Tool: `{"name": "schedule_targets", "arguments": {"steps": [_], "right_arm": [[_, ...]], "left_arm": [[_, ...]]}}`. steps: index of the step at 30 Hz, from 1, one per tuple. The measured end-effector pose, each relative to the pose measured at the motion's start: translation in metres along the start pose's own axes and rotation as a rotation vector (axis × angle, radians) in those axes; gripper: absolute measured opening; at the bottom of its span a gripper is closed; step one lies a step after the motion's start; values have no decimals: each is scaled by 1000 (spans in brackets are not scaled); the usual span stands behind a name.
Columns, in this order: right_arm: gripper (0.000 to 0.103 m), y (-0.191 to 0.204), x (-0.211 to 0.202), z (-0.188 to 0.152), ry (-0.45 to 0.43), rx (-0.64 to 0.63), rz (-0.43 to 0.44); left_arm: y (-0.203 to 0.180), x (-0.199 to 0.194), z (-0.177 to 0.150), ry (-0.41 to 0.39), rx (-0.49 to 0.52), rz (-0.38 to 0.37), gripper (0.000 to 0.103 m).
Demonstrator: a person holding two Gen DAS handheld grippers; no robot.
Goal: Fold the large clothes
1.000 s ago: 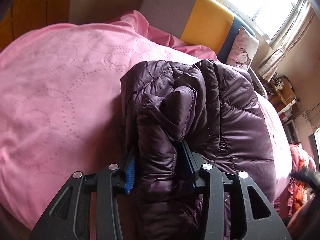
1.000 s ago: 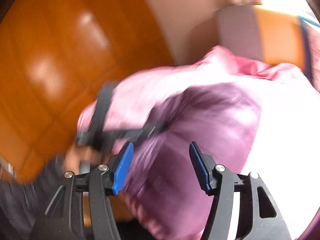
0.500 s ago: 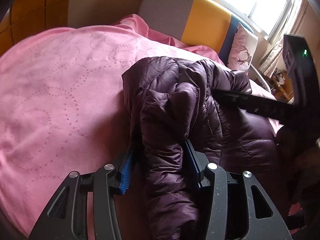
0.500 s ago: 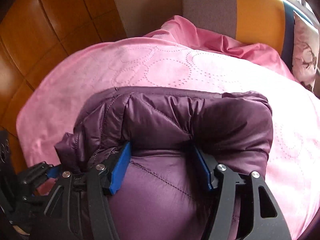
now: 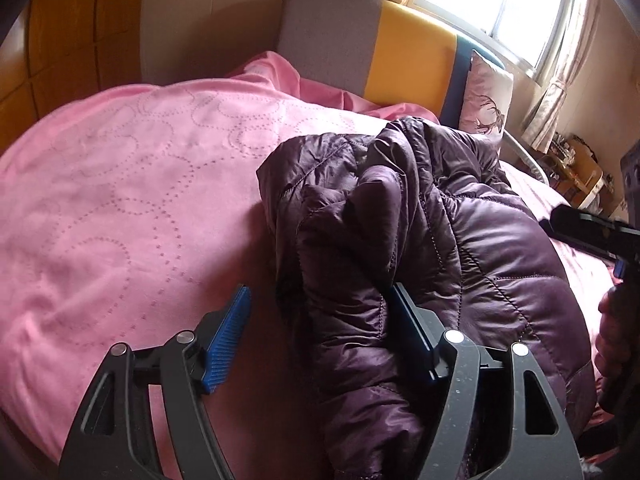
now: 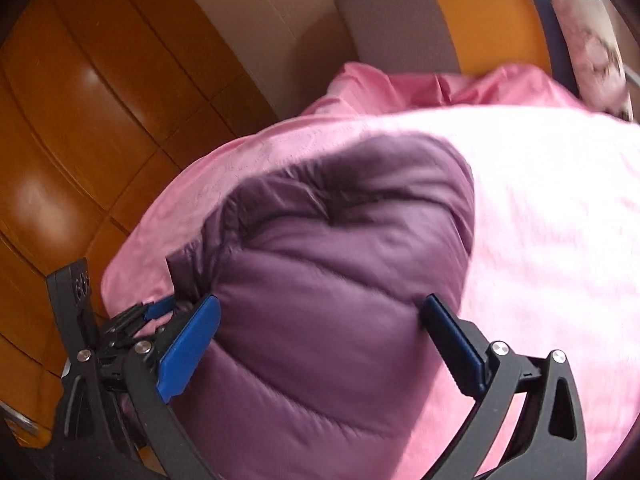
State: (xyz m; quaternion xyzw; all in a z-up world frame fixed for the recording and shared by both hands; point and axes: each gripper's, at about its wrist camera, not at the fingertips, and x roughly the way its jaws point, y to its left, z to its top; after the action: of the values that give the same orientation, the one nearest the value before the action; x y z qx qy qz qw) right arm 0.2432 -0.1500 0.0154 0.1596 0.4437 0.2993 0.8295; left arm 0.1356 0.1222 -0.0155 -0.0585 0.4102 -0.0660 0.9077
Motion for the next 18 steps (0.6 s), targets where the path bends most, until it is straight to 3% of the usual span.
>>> {"name": "schedule_targets", "arguments": {"steps": [6, 9, 18], "right_arm": [[101, -37, 9, -8, 52, 146, 145], [101, -46, 16, -7, 75, 168, 187], [101, -61, 40, -1, 140, 179, 268]], "left_arm": [[-9, -8, -3, -32, 53, 27, 70], [-9, -9, -5, -40, 57, 35, 75], [-4, -9, -9, -47, 42, 7, 76]]}}
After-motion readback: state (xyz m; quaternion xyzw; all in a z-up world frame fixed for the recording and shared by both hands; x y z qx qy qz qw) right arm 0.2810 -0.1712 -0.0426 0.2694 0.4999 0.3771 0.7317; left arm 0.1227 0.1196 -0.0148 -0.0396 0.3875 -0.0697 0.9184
